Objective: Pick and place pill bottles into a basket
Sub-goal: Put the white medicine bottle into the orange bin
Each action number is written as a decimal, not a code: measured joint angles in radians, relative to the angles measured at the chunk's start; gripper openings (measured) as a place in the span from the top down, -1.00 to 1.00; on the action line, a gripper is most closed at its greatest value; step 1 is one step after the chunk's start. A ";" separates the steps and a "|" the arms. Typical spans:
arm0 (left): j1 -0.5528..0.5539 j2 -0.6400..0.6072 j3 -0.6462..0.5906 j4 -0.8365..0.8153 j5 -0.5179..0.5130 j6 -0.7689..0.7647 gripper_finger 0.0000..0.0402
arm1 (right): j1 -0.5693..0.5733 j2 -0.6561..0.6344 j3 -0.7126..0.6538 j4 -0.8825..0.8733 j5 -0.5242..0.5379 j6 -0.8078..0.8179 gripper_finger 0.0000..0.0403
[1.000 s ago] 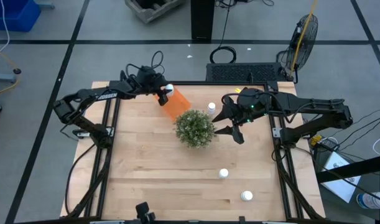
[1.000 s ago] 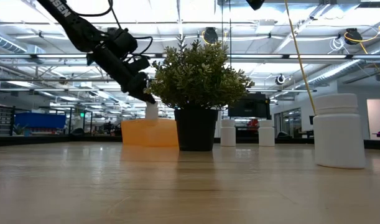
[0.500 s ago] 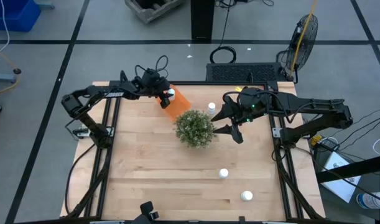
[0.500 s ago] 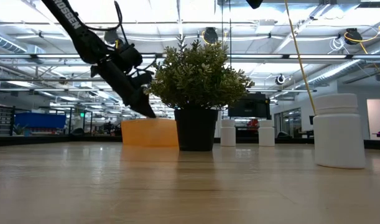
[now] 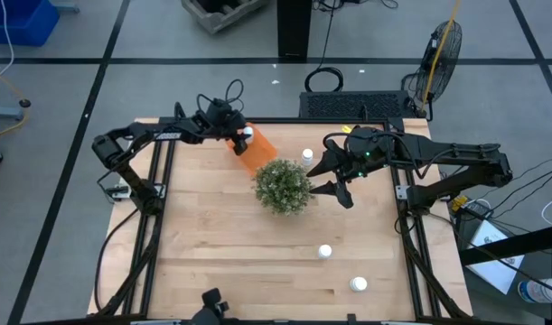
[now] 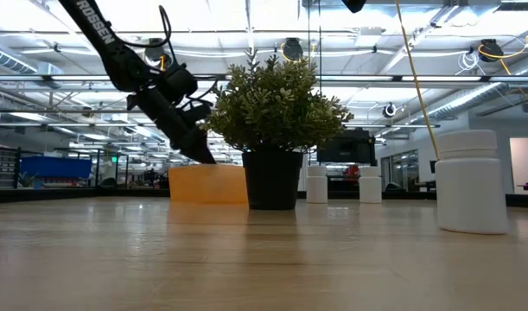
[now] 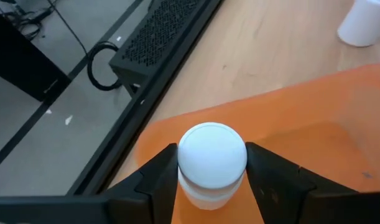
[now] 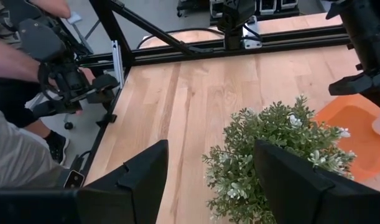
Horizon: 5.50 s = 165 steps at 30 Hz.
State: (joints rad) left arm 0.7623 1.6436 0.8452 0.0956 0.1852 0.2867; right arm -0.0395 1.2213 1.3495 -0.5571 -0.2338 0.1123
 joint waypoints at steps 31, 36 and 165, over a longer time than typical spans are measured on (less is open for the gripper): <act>0.024 0.047 0.002 0.004 0.079 -0.010 0.05 | 0.003 0.000 0.000 0.007 -0.004 0.023 -0.12; 0.024 0.049 0.002 0.011 0.079 -0.007 0.05 | 0.003 0.000 0.000 0.006 -0.006 0.033 -0.12; -0.392 -0.845 0.012 -0.442 -0.083 -0.330 -0.11 | -0.632 0.083 -1.199 1.252 0.096 -0.152 -0.23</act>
State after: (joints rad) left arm 0.3702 0.7982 0.8574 -0.3468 0.1024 -0.0429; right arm -0.6712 1.3047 0.1504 0.6947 -0.1374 -0.0397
